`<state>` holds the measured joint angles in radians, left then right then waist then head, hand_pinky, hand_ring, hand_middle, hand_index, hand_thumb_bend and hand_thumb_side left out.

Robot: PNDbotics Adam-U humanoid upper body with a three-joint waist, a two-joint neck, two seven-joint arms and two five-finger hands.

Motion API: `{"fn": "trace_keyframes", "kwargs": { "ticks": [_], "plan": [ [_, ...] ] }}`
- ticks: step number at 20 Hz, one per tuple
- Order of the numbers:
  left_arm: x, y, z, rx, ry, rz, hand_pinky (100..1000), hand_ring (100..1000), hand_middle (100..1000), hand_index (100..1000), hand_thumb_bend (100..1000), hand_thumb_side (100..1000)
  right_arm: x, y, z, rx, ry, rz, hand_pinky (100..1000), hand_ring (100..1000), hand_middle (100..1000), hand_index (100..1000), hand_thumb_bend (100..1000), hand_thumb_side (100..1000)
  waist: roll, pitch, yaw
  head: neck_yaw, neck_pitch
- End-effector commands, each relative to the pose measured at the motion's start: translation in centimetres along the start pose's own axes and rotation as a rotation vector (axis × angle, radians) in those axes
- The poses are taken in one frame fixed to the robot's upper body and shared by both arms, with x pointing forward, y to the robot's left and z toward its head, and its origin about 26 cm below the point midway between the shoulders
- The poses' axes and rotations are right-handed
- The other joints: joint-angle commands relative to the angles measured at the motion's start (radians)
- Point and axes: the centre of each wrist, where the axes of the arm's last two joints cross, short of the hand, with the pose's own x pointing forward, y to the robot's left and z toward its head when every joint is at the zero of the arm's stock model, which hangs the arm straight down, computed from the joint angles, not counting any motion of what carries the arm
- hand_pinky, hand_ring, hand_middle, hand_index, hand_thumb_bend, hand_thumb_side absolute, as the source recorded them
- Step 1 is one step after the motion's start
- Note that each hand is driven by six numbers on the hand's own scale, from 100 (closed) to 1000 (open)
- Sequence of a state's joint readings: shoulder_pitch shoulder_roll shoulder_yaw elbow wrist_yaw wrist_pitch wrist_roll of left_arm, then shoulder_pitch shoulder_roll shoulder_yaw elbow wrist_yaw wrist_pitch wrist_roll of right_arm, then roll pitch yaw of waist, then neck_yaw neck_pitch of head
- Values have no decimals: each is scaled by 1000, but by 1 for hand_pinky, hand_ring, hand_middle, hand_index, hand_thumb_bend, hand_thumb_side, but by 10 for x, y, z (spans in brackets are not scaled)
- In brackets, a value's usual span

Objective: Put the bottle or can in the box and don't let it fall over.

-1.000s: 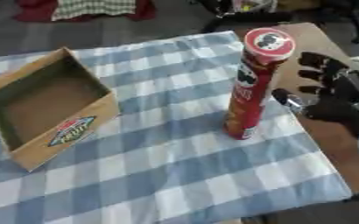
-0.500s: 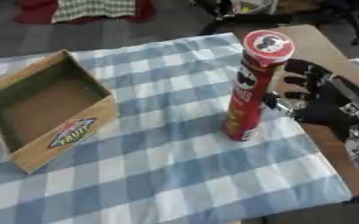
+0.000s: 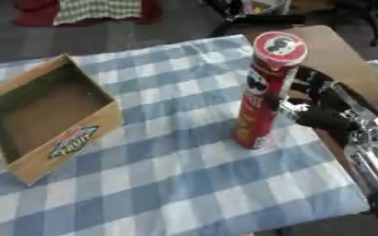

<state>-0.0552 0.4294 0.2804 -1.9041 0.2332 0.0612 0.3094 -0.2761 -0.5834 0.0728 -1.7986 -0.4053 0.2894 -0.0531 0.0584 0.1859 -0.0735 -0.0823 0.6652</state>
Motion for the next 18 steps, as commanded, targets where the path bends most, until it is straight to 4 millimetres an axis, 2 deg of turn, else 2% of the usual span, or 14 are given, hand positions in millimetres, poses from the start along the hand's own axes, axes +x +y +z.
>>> {"fn": "trace_keyframes", "kwargs": {
  "ticks": [1,12,18],
  "plan": [
    [5,1,-3,-9,-19,-4,1000,780,891,772,447,100,7,0,-4,14,-32,-7,885,973,956,946,526,233,-2,-6,2,-4,-14],
    [5,-1,-2,-16,-18,6,1000,780,891,769,439,100,13,8,-16,43,-56,-5,883,963,943,920,529,219,-2,1,11,-5,-17],
    [4,-2,-2,-19,-16,10,1000,779,892,768,430,100,18,13,-23,43,-72,-8,876,946,928,897,496,213,-3,5,19,-7,-19]
  ]
}}
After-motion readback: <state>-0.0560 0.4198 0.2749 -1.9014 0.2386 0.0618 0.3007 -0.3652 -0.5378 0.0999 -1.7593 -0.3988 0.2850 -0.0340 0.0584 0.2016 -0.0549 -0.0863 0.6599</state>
